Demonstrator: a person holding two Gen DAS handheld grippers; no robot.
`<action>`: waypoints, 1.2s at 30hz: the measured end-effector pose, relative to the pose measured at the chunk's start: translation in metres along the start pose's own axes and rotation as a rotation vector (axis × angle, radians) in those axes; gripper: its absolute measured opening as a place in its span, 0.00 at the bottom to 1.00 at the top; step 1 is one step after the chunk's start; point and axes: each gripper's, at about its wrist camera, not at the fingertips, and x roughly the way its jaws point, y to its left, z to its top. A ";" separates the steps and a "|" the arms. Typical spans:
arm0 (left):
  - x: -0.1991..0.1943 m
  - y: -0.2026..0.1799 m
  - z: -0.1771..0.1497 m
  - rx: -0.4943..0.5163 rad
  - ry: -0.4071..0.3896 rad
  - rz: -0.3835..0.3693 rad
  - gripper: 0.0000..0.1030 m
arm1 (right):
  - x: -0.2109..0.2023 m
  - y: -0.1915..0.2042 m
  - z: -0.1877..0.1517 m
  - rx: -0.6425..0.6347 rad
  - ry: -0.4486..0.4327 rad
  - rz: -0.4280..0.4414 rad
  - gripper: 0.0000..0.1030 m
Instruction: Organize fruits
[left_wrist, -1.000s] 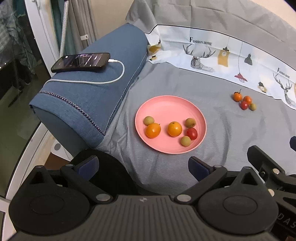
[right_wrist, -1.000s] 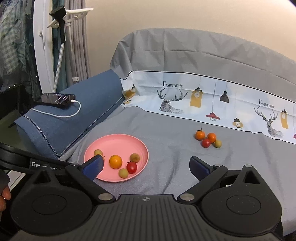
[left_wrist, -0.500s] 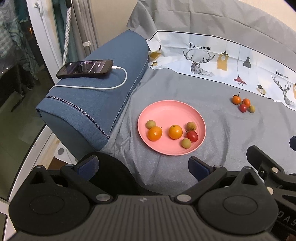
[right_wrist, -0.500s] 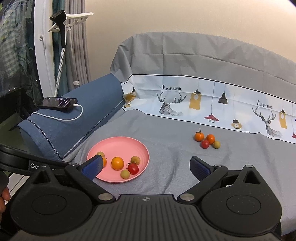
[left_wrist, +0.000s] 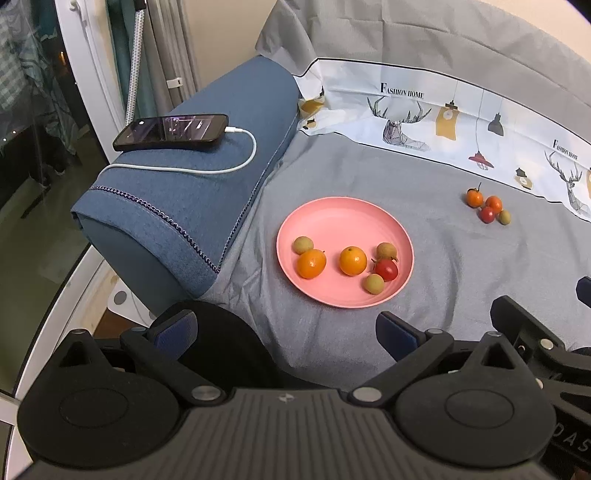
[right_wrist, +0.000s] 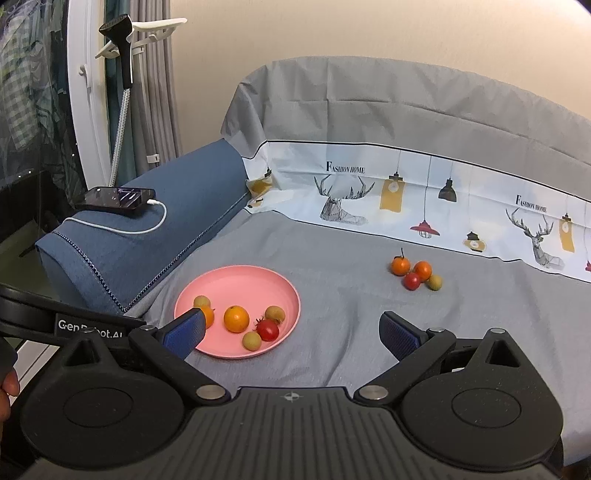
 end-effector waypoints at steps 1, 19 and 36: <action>0.001 0.001 0.000 -0.001 0.002 0.000 1.00 | 0.001 0.000 0.000 0.000 0.003 0.000 0.97; 0.026 -0.001 0.005 0.012 0.069 0.029 1.00 | 0.028 -0.007 -0.004 0.026 0.075 0.027 0.97; 0.080 -0.055 0.055 0.100 0.148 0.080 1.00 | 0.113 -0.130 -0.016 0.202 0.064 -0.204 0.98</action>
